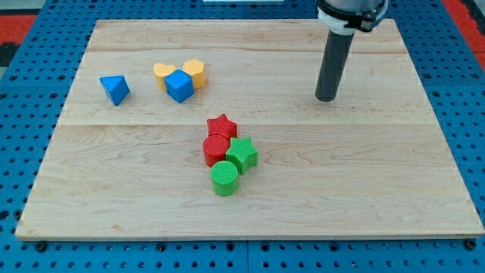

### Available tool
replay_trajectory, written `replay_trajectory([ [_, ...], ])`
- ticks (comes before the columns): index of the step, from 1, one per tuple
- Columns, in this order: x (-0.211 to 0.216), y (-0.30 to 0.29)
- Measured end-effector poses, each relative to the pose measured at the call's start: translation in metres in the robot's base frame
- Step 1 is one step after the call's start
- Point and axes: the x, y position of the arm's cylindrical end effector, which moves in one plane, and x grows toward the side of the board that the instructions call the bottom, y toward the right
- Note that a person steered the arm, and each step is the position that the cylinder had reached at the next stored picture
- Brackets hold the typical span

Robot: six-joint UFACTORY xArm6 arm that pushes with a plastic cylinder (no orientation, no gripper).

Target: Move your arm towards the bottom of the board

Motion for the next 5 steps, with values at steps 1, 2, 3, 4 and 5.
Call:
replay_trajectory([
  [1,0.045,0.007],
  [2,0.13,0.039],
  [3,0.2,0.019],
  [4,0.219,-0.004],
  [5,0.198,-0.07],
])
